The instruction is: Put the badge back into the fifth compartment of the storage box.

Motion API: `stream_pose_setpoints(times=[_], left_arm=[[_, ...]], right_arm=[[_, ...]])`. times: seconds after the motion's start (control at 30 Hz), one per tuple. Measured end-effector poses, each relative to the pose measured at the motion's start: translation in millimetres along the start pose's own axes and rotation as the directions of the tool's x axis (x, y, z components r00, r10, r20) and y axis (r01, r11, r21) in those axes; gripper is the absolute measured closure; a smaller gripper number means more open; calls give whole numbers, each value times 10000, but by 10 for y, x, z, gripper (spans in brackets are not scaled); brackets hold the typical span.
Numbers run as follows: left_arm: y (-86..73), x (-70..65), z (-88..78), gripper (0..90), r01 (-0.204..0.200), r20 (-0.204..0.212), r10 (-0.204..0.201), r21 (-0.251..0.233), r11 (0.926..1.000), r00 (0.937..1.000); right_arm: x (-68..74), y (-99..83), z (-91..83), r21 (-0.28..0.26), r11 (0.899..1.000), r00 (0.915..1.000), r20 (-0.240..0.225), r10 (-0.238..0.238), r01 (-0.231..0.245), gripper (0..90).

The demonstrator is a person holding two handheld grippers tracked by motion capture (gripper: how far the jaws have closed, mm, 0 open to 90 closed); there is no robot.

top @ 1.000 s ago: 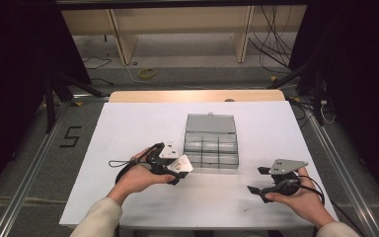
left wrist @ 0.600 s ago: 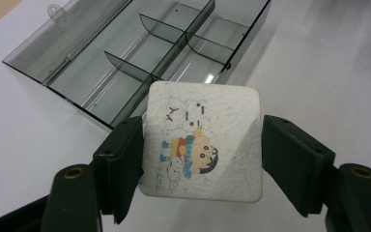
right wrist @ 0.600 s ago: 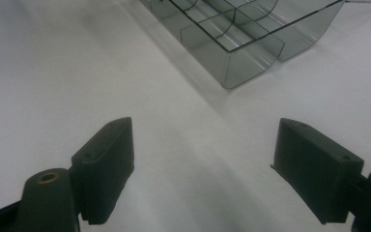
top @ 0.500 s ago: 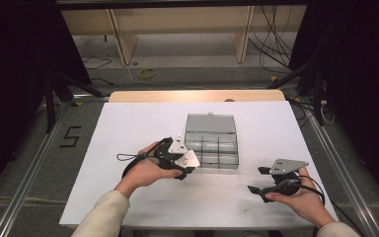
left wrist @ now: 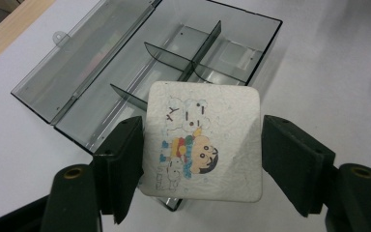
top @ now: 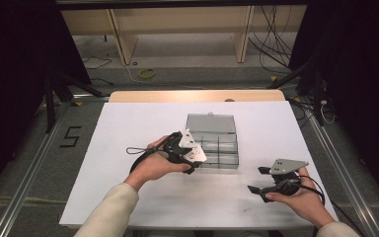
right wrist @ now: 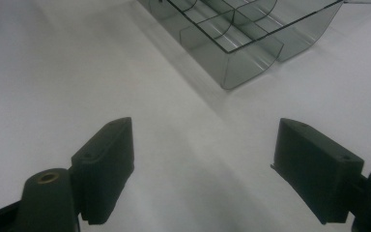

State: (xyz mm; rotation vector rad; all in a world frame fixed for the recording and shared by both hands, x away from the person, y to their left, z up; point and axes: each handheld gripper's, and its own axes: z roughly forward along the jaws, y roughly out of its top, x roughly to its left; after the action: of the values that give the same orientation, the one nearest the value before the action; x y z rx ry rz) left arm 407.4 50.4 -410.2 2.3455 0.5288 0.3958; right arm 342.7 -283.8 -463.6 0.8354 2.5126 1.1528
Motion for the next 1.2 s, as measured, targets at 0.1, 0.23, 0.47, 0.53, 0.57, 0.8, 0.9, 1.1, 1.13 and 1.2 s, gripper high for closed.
stream_pose_setpoints(times=[0.1, 0.23, 0.47, 0.53, 0.57, 0.8, 0.9, 1.1, 1.13, 1.2], left_arm=[[39, 4, 38, 322, 15, -36, -15, 27, 10000, 10000], [123, 9, 144, 322, 154, -124, -152, 135, 9998, 9998], [185, 18, 259, 322, 256, -164, -253, 213, 9994, 9995], [198, 24, 311, 322, 293, -222, -286, 295, 9991, 9993], [202, 27, 340, 322, 361, -218, -354, 320, 9988, 9991], [231, 42, 538, 321, 739, -286, -724, 543, 9958, 9970], [238, 41, 571, 323, 853, -298, -837, 568, 9947, 9960], [237, 45, 607, 256, 1021, -241, -1011, 460, 9937, 9946], [239, 44, 599, 257, 1065, -224, -1058, 341, 9937, 9941], [243, 53, 571, 277, 1316, -104, -1315, 107, 9912, 9913]], right_arm=[[0, 1, -1, -16, 10000, 10000, 8, -2, 2, 226], [-4, -1, -4, -26, 10000, 10000, 32, -2, 2, 225], [-6, 0, -6, -36, 10000, 10000, 36, -6, 6, 224], [-6, 1, -6, -39, 10000, 10000, 28, -7, 7, 225], [-5, 2, -6, -44, 10000, 10000, 33, -9, 9, 224], [-6, 1, -8, -59, 10000, 10000, 28, -2, 2, 224], [-7, 1, -9, -63, 10000, 10000, 24, -2, 3, 223], [-7, 1, -13, -77, 10000, 10000, 22, 1, -1, 222], [-7, 1, -14, -75, 10000, 10000, 24, -1, 1, 222], [-8, 1, -13, -73, 10000, 10000, 25, 1, -1, 222]])
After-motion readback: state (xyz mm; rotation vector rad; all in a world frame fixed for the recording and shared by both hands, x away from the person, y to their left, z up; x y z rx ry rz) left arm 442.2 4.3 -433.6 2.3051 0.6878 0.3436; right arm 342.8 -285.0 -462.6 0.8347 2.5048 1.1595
